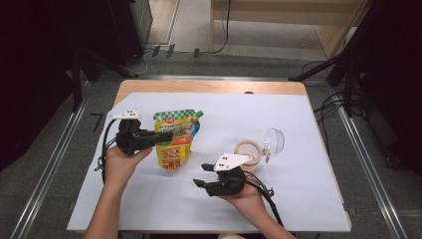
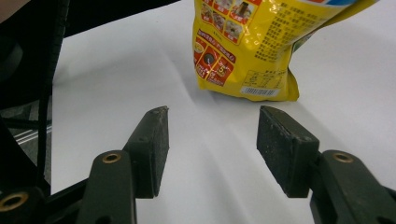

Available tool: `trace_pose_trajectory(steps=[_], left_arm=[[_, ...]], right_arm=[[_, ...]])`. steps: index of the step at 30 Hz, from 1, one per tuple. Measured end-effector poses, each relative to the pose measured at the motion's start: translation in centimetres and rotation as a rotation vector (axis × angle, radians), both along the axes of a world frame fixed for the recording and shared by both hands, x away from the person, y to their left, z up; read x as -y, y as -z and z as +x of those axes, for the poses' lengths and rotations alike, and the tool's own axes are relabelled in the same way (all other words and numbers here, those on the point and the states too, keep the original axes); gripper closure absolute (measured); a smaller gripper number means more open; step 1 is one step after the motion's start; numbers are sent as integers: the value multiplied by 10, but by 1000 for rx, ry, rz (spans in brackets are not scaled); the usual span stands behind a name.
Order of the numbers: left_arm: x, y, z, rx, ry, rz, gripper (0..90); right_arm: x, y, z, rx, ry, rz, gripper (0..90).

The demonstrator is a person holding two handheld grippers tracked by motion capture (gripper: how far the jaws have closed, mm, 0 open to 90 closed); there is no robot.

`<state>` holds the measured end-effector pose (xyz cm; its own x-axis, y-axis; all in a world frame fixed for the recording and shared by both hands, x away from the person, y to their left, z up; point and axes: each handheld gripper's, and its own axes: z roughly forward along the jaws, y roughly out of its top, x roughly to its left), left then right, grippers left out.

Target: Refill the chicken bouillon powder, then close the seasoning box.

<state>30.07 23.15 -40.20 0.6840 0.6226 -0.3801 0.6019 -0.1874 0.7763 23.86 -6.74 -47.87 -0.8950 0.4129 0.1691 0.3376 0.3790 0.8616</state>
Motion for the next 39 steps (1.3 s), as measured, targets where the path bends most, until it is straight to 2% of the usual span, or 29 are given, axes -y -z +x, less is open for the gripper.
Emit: trace_pose_trajectory(steps=[2,5,8,11,14,17,21,26,28,33,35,39], left_arm=[[0,-1,-1,6,-4,2,777],[-2,-5,-1,5,2,-29,707],[0,-12,-3,7,-1,-11,670],[2,-19,-5,21,9,-10,656],[3,-27,-8,30,4,-6,647],[1,-34,-8,3,-17,0,634],[-2,-44,-10,8,-29,7,631],[-7,-58,-12,13,-54,-12,620],[-11,-62,-11,0,-68,-20,610],[-22,-68,-8,2,-101,-19,602],[-26,-69,-6,-2,-100,-24,591],[-36,-65,-2,-23,-128,3,570]], right_arm=[[0,0,0,-1,1,-2,454],[1,-1,0,2,1,-1,458],[3,-2,2,-3,8,-3,469],[4,-6,3,-15,15,-7,471],[5,-11,4,-6,22,-30,472],[6,-15,6,-9,25,-64,472],[10,-21,7,-25,27,-51,472],[16,-28,10,-28,26,-46,477],[19,-30,11,-34,28,-46,478],[24,-32,14,-55,29,-51,481],[25,-33,15,-56,25,-54,481],[27,-35,16,-59,20,-60,481]])
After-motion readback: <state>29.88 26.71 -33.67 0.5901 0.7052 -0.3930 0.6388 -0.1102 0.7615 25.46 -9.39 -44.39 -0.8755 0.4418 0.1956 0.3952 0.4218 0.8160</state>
